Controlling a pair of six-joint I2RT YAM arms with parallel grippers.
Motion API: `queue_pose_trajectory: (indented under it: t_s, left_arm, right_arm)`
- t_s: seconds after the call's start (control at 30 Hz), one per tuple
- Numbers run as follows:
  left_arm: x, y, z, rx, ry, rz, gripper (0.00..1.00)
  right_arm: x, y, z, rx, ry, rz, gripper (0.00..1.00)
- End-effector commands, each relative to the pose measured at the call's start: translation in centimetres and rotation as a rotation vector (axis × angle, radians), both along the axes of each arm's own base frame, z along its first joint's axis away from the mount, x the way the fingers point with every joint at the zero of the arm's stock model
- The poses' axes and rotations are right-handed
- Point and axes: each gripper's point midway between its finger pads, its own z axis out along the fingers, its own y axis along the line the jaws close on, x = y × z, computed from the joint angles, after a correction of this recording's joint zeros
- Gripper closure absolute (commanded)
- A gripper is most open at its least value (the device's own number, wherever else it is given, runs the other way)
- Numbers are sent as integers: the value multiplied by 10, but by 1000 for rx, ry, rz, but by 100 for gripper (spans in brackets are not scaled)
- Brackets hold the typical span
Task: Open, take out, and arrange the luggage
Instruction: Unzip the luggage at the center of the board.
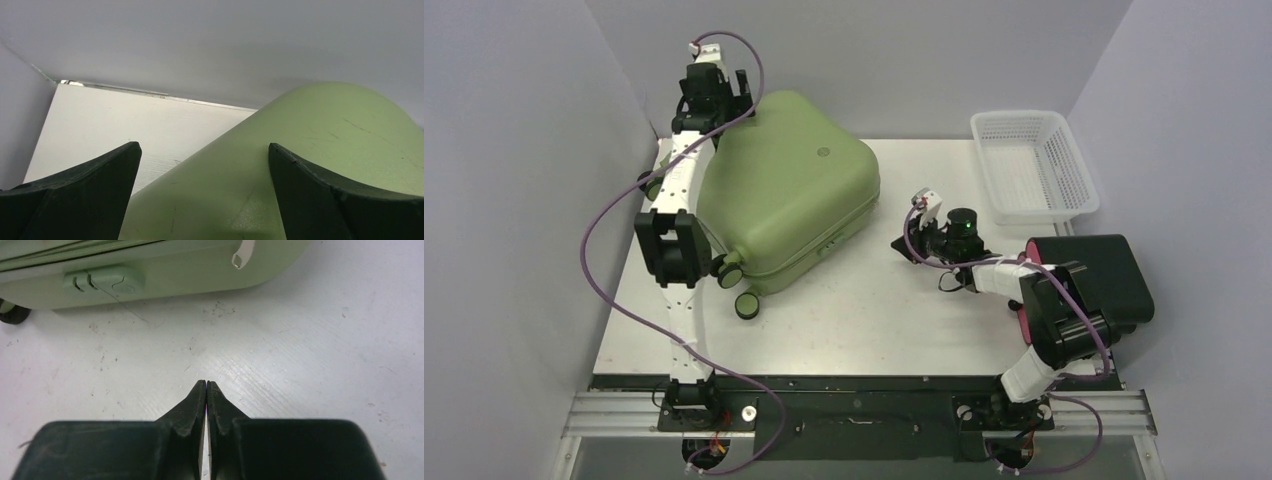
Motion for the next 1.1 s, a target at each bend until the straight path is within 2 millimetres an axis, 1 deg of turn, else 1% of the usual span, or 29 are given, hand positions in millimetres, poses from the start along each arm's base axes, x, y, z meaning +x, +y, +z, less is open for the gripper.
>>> queue_pose_trajectory:
  t_s: [0.0,0.03,0.07,0.1,0.13,0.17,0.2,0.23,0.27,0.3,0.33,0.37,0.4,0.43,0.47,0.5,0.53,0.57,0.6,0.63,0.67,0.7,0.73,0.77,0.8,0.83,0.87,0.97,1.07]
  left_arm:
    - [-16,16,-21,41,97,76,4]
    - [-15,20,-19,30,90,97,4]
    - [-14,29,-25,34,97,131,4]
    - [-13,37,-16,25,80,177,4]
    - [-10,46,-24,19,91,205,4]
    - [-9,55,-18,-4,73,252,4]
    - [-7,62,-23,-13,75,280,4]
    - [-6,66,-22,-27,61,312,4]
    - [-5,78,-25,-29,61,337,4]
    - [-5,86,-28,-27,61,362,4]
    - [-6,92,-29,-26,59,376,4]
    - [-5,94,-32,-26,60,385,4]
    - [-4,97,-33,-27,59,392,4]
    - [-3,99,-37,-35,62,400,4]
    - [-3,102,-37,-38,58,411,4]
    - [-2,105,-43,-43,63,434,4]
    - [-1,108,-42,-54,56,443,4]
    - [1,110,-48,-57,61,447,4]
    - [2,113,-48,-62,57,455,4]
    - [4,112,-55,-63,67,450,4]
    - [6,111,-58,-60,71,438,4]
    - [9,106,-68,-69,89,405,4]
    - [10,102,-73,-66,102,376,4]
    - [13,93,-82,-84,121,325,4]
    - [13,84,-89,-100,142,272,4]
    - [13,79,-93,-108,155,242,4]
    - [12,69,-99,-121,178,181,4]
    - [10,57,-109,-134,208,114,4]
    - [11,45,-119,-129,229,36,4]
  right_arm:
    - [2,2,24,-80,-147,62,100]
    - [3,1,24,-94,-148,64,92]
    - [12,1,34,-111,-188,58,85]
    - [17,-3,35,-130,-185,41,75]
    - [30,-2,50,-128,-216,24,72]
    - [40,-8,50,-143,-205,-16,68]
    - [57,-11,68,-127,-225,-64,66]
    - [68,-19,63,-154,-195,-129,65]
    - [85,-20,82,-140,-210,-171,64]
    - [94,-27,69,-173,-155,-218,63]
    - [111,-26,90,-149,-166,-257,62]
    - [117,-32,66,-183,-79,-295,62]
    - [137,-31,90,-138,-77,-339,61]
    - [140,-33,61,-141,54,-370,61]
    - [161,-35,84,-102,46,-406,60]
    - [165,-36,53,-94,181,-441,56]
    - [186,-38,74,-47,169,-467,49]
    - [189,-34,51,-14,270,-475,45]
    - [203,-36,64,33,265,-487,44]
    - [211,-28,58,106,306,-484,43]
    - [224,-24,70,165,265,-477,41]
    - [228,-17,66,221,296,-468,41]
    - [236,-10,75,269,261,-453,40]
    - [240,1,74,320,292,-427,40]
    - [243,12,63,353,318,-388,40]
    - [248,23,75,417,340,-375,39]
    - [250,33,66,452,360,-342,37]
    - [250,67,81,598,412,-267,37]
    - [246,91,91,655,416,-187,36]
